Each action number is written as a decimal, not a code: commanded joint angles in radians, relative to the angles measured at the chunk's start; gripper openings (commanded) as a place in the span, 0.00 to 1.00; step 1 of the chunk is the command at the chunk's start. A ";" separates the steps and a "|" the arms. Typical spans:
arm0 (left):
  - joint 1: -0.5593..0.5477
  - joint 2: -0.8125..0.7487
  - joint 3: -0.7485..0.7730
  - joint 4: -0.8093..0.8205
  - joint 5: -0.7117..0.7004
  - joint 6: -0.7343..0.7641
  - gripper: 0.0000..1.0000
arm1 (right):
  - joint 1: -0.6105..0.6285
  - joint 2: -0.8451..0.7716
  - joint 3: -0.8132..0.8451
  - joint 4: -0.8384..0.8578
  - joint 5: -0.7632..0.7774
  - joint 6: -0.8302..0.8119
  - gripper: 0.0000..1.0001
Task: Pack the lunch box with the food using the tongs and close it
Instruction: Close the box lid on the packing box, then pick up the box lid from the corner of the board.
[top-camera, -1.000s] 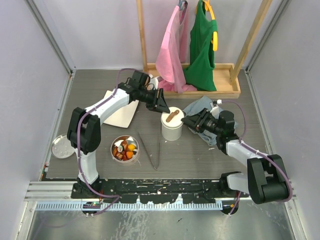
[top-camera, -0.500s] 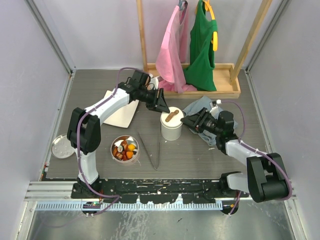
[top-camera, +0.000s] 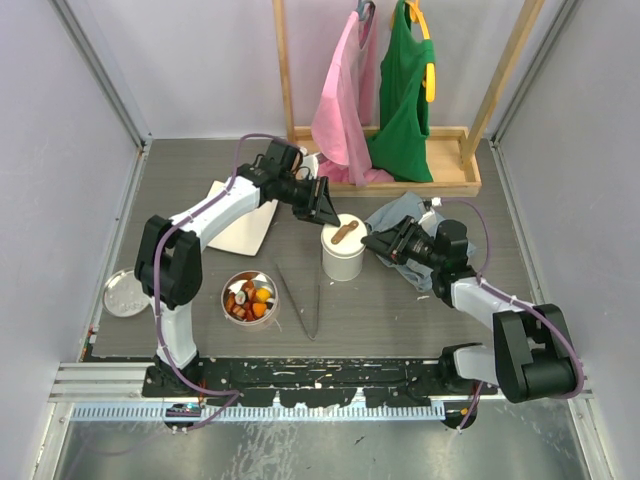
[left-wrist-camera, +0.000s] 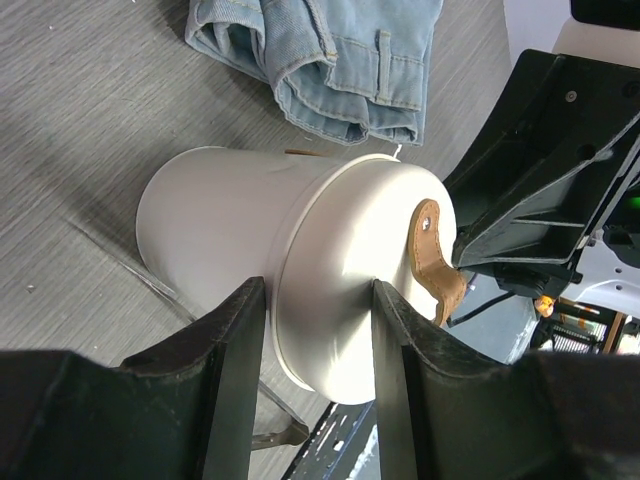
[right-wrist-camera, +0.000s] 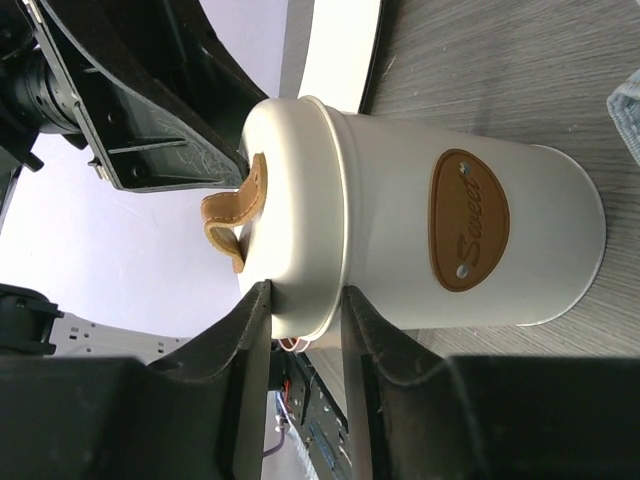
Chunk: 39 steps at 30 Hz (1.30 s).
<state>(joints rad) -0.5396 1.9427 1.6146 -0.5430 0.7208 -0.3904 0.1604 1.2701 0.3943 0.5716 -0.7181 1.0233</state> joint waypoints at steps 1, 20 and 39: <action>-0.135 0.106 -0.055 -0.164 0.007 0.029 0.31 | 0.048 0.122 -0.065 -0.192 0.065 -0.079 0.23; -0.086 -0.124 -0.113 0.073 -0.070 -0.208 0.57 | 0.042 -0.097 0.200 -0.743 0.374 -0.280 0.58; 0.042 -0.473 -0.290 0.111 -0.257 -0.235 0.63 | 0.032 -0.217 0.471 -0.929 0.453 -0.431 0.60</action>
<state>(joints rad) -0.5213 1.5593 1.3380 -0.4599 0.5114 -0.6178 0.1986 1.1347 0.8104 -0.3229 -0.2893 0.6373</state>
